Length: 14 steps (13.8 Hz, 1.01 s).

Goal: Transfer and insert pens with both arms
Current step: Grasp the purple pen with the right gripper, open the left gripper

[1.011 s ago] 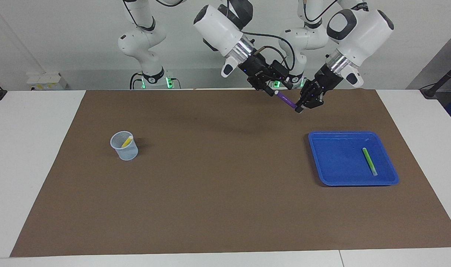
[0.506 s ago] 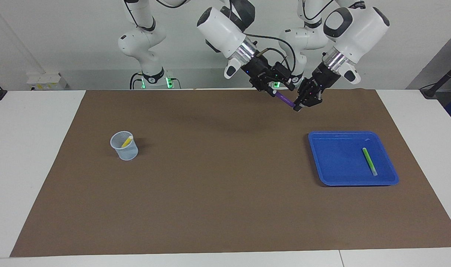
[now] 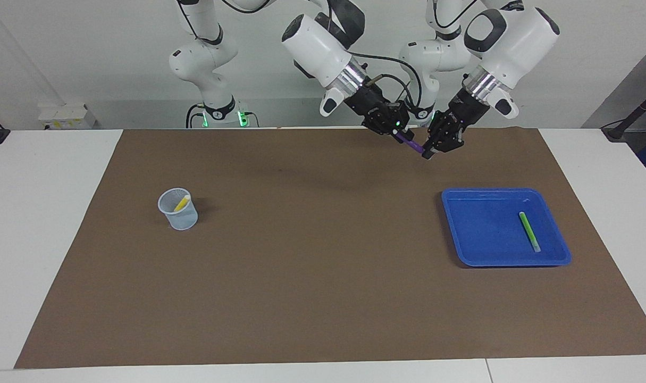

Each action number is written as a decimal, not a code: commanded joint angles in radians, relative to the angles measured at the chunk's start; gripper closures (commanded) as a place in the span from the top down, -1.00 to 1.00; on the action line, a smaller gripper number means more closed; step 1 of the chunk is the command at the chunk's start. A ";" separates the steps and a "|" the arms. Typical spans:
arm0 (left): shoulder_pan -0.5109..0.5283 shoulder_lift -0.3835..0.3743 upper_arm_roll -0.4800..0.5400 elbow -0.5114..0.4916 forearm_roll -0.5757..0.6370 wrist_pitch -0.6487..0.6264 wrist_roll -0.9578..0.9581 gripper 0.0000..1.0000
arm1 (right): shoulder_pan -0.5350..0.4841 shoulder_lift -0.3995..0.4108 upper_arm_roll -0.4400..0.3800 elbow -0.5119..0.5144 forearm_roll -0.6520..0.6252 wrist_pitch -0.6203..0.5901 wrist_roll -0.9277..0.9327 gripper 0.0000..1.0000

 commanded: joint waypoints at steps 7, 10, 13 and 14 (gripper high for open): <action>-0.003 -0.039 0.008 -0.039 -0.013 -0.005 0.031 1.00 | -0.079 -0.011 -0.004 0.005 0.002 -0.171 -0.194 -1.00; -0.003 -0.039 0.010 -0.039 -0.013 -0.010 0.040 1.00 | -0.174 -0.023 -0.006 0.005 -0.131 -0.366 -0.356 -1.00; 0.011 -0.040 0.017 -0.039 -0.010 -0.039 0.180 1.00 | -0.263 -0.055 -0.003 0.002 -0.372 -0.598 -0.551 -1.00; 0.035 -0.040 0.018 -0.039 -0.010 -0.054 0.263 1.00 | -0.295 -0.063 -0.004 -0.001 -0.427 -0.677 -0.639 -1.00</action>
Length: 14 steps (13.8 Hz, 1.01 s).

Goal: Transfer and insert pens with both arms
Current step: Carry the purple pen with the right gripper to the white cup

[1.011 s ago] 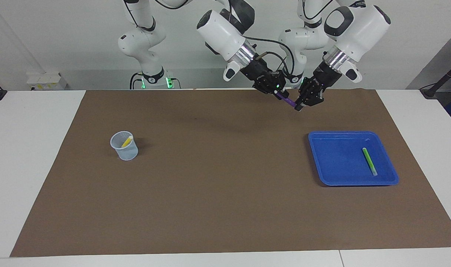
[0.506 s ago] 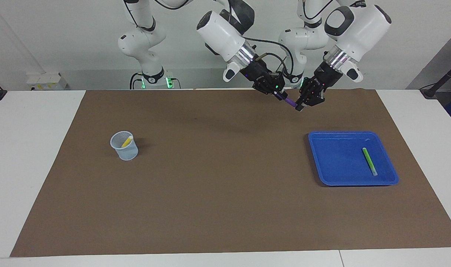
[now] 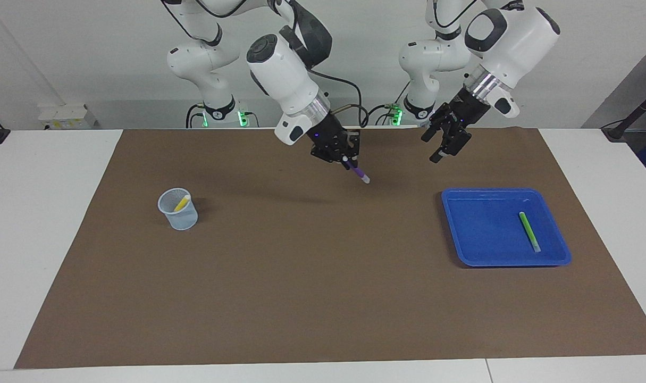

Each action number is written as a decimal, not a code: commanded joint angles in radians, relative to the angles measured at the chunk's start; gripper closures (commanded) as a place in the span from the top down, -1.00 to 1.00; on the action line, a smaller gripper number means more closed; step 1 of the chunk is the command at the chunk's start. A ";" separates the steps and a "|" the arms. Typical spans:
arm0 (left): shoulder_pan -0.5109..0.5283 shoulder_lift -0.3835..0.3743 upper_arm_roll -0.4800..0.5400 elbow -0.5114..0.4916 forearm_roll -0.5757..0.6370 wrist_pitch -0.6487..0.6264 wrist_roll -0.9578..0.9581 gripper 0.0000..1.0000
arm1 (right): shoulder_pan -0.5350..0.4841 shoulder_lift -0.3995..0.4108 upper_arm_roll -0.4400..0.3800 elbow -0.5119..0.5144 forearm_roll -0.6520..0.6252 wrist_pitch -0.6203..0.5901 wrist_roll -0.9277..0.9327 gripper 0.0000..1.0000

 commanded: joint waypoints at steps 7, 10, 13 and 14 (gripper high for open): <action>0.182 -0.047 0.013 -0.021 0.105 -0.210 0.717 1.00 | -0.279 -0.108 0.014 -0.026 -0.533 -0.480 -0.707 -1.00; 0.223 -0.035 0.013 -0.019 0.200 -0.234 0.999 1.00 | -0.341 -0.136 0.014 -0.109 -0.650 -0.439 -0.868 -1.00; 0.266 -0.027 0.011 -0.021 0.258 -0.228 1.161 1.00 | -0.463 -0.165 0.014 -0.248 -0.670 -0.224 -1.095 -1.00; 0.271 -0.013 0.013 -0.019 0.292 -0.222 1.222 1.00 | -0.490 -0.167 0.013 -0.272 -0.679 -0.184 -1.155 -1.00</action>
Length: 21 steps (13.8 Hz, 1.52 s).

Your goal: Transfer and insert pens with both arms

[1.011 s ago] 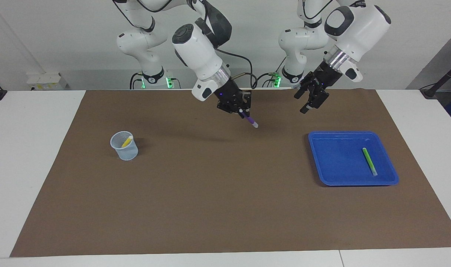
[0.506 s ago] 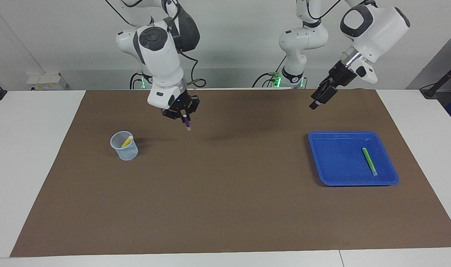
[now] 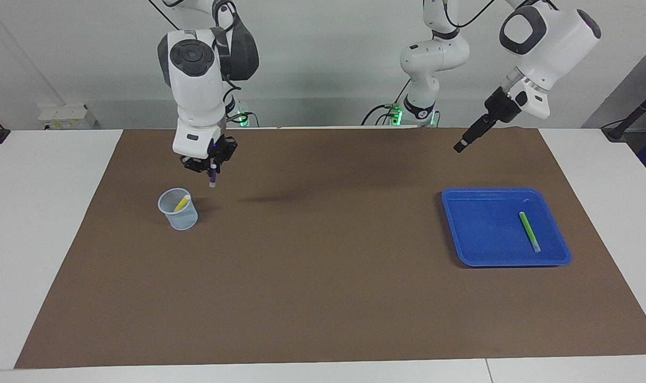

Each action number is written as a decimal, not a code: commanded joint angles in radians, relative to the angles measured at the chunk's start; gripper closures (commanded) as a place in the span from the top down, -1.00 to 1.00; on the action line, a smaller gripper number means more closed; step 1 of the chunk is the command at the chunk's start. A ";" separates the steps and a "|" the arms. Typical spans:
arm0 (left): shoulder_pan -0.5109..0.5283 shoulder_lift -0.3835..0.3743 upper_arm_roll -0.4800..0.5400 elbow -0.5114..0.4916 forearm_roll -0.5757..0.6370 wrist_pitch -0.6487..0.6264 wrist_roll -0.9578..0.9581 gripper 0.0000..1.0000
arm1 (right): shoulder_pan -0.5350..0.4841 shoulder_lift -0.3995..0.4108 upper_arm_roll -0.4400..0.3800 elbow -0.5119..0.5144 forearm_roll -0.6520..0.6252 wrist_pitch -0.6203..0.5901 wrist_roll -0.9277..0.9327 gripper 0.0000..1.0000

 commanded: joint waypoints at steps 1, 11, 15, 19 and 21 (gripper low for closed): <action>0.025 0.006 -0.007 -0.013 0.073 0.004 0.141 1.00 | -0.099 -0.051 0.016 -0.108 -0.029 0.097 -0.134 -1.00; 0.068 0.275 -0.002 0.073 0.299 0.139 0.480 1.00 | -0.114 -0.048 0.016 -0.169 0.017 0.111 0.034 -0.36; 0.075 0.330 -0.002 0.088 0.335 0.203 0.512 1.00 | -0.119 -0.048 0.016 -0.163 0.046 0.104 0.036 1.00; 0.092 0.416 -0.002 0.125 0.339 0.264 0.511 1.00 | -0.108 -0.056 0.016 -0.131 0.160 0.065 0.038 1.00; 0.105 0.460 -0.004 0.143 0.374 0.286 0.512 1.00 | -0.085 -0.056 0.018 -0.126 0.197 0.065 0.038 1.00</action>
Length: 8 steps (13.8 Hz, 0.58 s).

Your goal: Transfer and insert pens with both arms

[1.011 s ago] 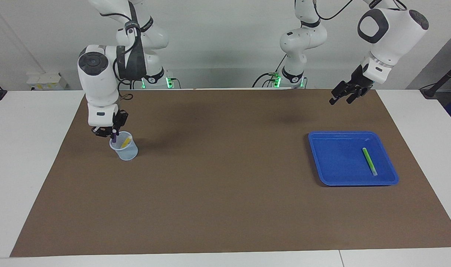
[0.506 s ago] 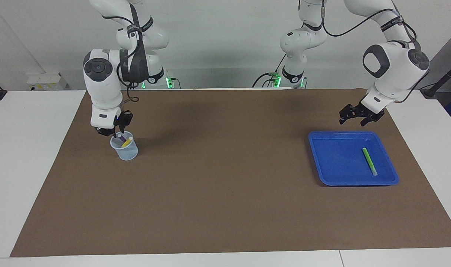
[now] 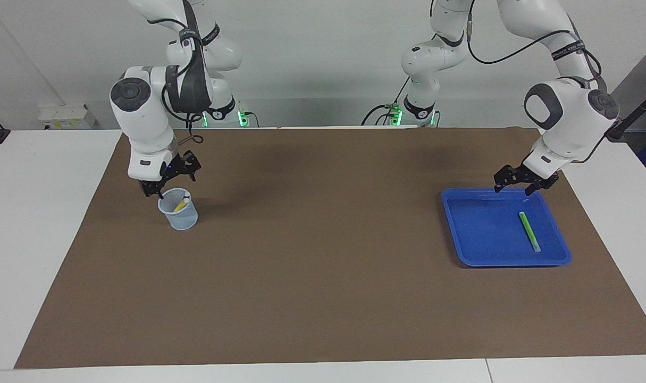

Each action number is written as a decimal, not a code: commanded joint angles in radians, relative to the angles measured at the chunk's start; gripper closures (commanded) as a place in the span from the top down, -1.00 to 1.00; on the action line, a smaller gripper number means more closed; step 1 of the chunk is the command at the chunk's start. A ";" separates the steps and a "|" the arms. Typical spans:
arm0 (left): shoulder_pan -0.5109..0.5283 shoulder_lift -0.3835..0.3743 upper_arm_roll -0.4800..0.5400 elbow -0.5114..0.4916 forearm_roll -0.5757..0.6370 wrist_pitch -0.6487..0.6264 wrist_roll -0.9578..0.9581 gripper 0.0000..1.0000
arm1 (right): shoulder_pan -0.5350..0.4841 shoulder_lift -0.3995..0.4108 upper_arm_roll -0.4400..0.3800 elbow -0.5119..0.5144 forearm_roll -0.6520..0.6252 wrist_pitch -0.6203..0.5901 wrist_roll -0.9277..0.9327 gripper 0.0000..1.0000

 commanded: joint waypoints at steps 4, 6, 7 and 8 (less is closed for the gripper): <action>0.030 0.105 -0.009 0.065 0.058 0.071 0.024 1.00 | 0.021 -0.036 0.008 0.005 0.072 -0.029 0.008 1.00; 0.022 0.122 -0.011 0.066 0.057 0.067 0.024 1.00 | 0.038 -0.034 0.013 0.016 0.073 -0.031 0.008 1.00; 0.020 0.121 -0.011 0.071 0.051 0.053 0.024 1.00 | 0.040 -0.036 0.013 0.017 0.072 -0.032 0.008 1.00; 0.031 0.120 -0.011 0.063 0.049 0.063 0.025 1.00 | 0.040 -0.036 0.013 0.017 0.073 -0.032 0.008 1.00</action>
